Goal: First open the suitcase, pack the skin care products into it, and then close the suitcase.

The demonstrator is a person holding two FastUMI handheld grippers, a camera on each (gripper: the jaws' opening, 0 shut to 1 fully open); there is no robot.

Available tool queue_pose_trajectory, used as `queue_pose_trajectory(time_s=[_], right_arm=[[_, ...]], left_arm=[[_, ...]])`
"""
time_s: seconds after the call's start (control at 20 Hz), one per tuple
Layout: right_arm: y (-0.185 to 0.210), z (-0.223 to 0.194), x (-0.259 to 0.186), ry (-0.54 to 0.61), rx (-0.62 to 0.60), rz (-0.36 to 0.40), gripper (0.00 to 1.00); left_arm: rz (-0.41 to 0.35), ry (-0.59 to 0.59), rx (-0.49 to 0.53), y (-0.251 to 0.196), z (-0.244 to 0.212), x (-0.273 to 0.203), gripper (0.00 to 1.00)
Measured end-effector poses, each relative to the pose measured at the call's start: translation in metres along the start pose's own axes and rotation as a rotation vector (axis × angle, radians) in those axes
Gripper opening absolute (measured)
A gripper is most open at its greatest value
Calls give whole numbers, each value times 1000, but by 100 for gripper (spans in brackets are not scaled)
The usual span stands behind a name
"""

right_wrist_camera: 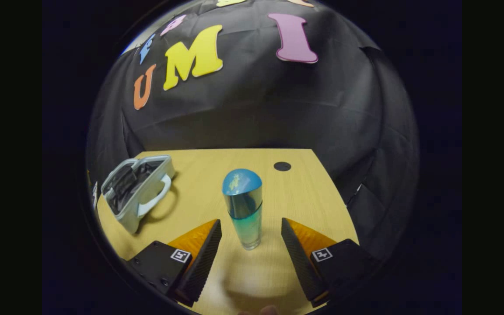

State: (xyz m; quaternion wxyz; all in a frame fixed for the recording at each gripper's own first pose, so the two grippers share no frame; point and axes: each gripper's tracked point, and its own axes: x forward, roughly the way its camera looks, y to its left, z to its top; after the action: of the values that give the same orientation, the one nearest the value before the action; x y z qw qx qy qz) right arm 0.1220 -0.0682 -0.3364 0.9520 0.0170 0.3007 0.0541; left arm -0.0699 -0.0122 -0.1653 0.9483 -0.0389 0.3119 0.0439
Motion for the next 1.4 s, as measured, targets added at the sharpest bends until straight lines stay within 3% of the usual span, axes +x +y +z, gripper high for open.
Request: queue_pose_trajectory(time_s=[0.15,0.35,0.5,0.7,0.9,1.2,1.4], right_arm=[[8,0,15,27,28,24,76],[5,2,19,52,50,-6,41],[7,3,16,96,81,-8,35],[17,31,-17,80,107,35,31],[54,62,-87,77,128,172,31],[82,56,-158,134,248,251,31],[90,40,-182,169,254,259,31]], left_arm=[[51,0,-21,28,-1,-6,35],[52,5,-57,45,2,-8,35],[-5,26,-79,55,8,2,35],[-113,99,-105,68,17,27,35],[-228,271,-101,88,13,78,35],[-346,537,-85,88,-7,136,35],[-419,756,-109,80,-36,169,35]])
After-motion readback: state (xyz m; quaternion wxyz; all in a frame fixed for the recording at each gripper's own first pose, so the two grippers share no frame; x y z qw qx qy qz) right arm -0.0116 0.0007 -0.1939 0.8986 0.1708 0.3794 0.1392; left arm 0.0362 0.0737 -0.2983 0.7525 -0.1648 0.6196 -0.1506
